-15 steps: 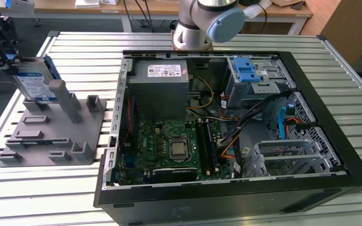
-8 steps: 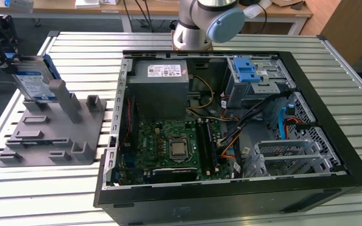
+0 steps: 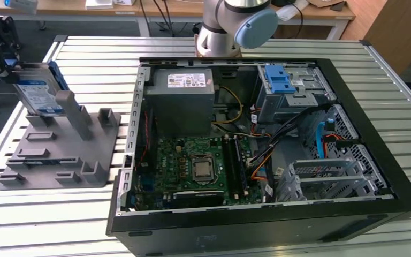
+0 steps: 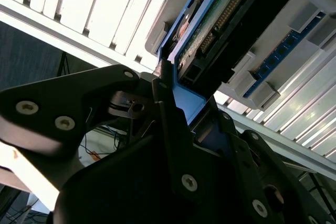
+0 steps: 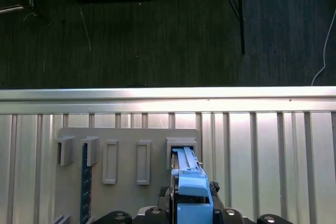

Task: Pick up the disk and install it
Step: 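Pick up the disk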

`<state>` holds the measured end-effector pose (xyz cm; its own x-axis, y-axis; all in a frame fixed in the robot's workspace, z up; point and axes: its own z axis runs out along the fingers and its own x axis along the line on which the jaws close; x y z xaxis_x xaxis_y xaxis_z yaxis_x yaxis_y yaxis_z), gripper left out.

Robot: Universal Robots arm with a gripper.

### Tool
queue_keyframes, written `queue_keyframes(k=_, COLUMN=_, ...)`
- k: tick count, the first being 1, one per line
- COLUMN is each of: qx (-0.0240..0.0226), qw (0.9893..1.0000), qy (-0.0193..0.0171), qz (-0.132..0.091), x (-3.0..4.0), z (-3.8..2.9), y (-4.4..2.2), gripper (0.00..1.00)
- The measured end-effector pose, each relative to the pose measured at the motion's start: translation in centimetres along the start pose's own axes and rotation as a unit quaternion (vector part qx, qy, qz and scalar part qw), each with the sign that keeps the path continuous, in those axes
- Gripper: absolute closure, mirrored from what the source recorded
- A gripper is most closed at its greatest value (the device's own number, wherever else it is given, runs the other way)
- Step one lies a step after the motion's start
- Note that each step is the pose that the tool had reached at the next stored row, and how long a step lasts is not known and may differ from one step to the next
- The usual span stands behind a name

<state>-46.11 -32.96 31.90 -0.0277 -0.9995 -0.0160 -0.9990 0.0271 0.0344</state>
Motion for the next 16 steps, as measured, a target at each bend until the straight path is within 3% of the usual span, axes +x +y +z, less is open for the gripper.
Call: queue_keyframes(k=16, qx=0.0001, qw=1.0000, qy=-0.0001, qz=0.000, x=-0.01, z=-0.56, y=0.02, gripper=0.64)
